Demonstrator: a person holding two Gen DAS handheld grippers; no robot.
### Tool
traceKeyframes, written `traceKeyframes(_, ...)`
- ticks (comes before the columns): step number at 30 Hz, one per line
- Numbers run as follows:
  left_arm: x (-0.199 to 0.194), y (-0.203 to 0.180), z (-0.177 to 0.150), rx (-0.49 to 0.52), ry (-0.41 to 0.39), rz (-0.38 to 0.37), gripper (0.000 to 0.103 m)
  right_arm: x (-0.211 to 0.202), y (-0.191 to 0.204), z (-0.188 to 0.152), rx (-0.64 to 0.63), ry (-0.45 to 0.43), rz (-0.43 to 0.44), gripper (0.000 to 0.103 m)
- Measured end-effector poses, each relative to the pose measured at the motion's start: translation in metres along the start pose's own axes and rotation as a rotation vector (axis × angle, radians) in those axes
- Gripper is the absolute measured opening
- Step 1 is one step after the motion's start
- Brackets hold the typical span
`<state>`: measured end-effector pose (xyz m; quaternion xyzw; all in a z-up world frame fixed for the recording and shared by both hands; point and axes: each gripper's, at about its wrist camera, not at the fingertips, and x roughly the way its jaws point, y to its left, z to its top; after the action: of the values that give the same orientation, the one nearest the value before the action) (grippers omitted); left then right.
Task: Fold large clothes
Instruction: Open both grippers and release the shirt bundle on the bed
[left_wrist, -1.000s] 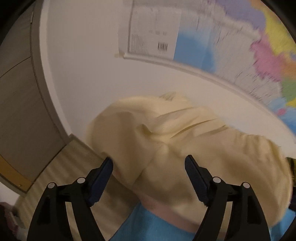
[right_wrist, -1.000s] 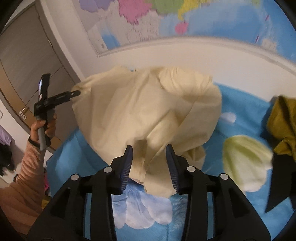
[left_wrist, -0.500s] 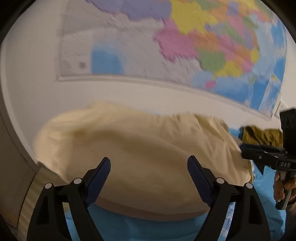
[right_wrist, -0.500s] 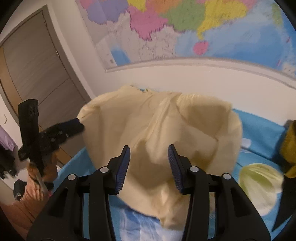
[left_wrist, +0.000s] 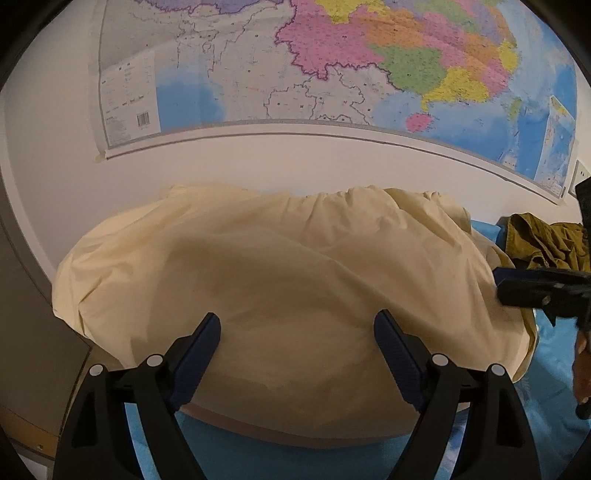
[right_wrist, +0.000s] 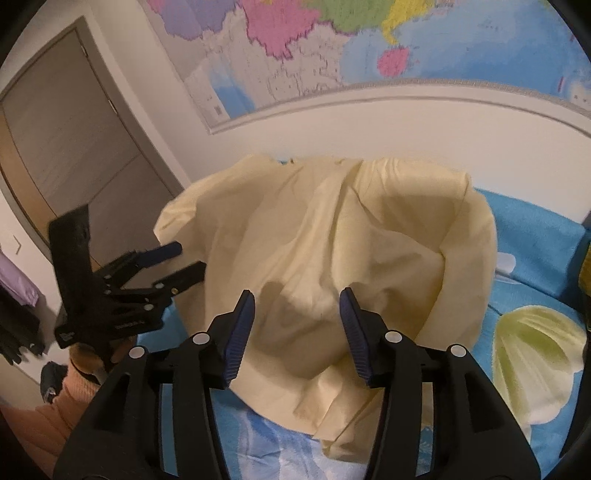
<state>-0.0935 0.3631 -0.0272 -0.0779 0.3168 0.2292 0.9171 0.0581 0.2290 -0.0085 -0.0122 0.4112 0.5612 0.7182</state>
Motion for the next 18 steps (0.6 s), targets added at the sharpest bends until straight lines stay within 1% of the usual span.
traceKeyframes(2,-0.002,-0.001,0.001,0.002,-0.002,0.003,0.082,-0.009,-0.002,0.002,-0.003,-0.041,-0.024,0.049)
traceKeyframes(3,-0.002,-0.002,0.002,0.002,-0.002,0.002,0.082,-0.011,-0.004,0.004,-0.001,-0.050,-0.024,0.052)
traceKeyframes(5,-0.002,-0.002,0.002,-0.004,-0.002,-0.001,0.082,-0.012,-0.012,0.008,0.025,-0.053,-0.033,0.052)
traceKeyframes(7,-0.002,-0.003,0.001,-0.005,-0.004,0.002,0.082,-0.005,-0.018,0.009,0.039,-0.039,-0.036,0.050)
traceKeyframes(10,-0.002,-0.005,0.002,-0.011,-0.006,-0.008,0.082,0.010,-0.025,0.005,0.039,-0.002,-0.062,0.051)
traceKeyframes(14,-0.002,-0.008,0.003,-0.018,-0.005,-0.019,0.082,0.021,-0.031,0.001,0.046,0.015,-0.065,0.051)
traceKeyframes(18,-0.003,-0.011,0.005,-0.031,-0.008,-0.027,0.082,0.025,-0.032,0.001,0.040,0.035,-0.068,0.054)
